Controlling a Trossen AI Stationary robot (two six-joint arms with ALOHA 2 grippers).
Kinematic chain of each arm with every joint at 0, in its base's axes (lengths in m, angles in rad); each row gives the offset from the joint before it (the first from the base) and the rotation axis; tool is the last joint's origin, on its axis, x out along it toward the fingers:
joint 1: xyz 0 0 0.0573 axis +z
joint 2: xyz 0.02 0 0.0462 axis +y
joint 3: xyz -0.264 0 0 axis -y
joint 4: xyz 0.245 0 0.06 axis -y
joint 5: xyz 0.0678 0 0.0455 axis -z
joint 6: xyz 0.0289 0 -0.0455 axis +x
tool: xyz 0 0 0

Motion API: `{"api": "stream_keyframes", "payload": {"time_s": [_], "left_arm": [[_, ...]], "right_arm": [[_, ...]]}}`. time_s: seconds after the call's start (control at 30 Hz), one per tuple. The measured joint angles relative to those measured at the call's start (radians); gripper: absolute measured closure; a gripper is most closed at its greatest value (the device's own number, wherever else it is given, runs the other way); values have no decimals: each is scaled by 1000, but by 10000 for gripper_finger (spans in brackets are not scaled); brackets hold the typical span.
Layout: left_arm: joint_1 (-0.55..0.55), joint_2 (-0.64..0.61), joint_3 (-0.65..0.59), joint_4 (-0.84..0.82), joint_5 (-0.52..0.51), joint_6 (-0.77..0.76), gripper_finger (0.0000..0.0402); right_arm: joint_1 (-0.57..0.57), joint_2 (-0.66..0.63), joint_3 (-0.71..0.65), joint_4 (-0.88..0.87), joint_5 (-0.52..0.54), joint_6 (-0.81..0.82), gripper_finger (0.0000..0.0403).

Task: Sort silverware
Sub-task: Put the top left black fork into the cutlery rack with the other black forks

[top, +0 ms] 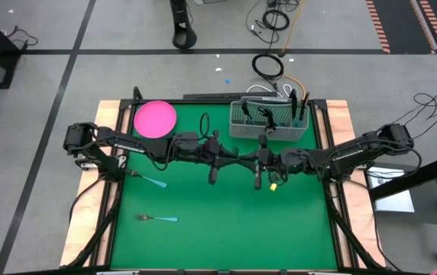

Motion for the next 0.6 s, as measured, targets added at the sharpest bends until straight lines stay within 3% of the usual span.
{"api": "stream_keyframes", "payload": {"time_s": [0.3, 0.47, 0.6], "left_arm": [[11, -74, -2, -142, 0, 14, 264], [4, -198, -24, -288, -2, 29, 254], [-32, -285, -115, -270, -16, 29, 254]], "right_arm": [[-2, -15, 0, 6, 17, -15, 400], [-18, -52, 0, 7, 37, -53, 401], [-98, -42, 0, 58, 76, -84, 401]]}}
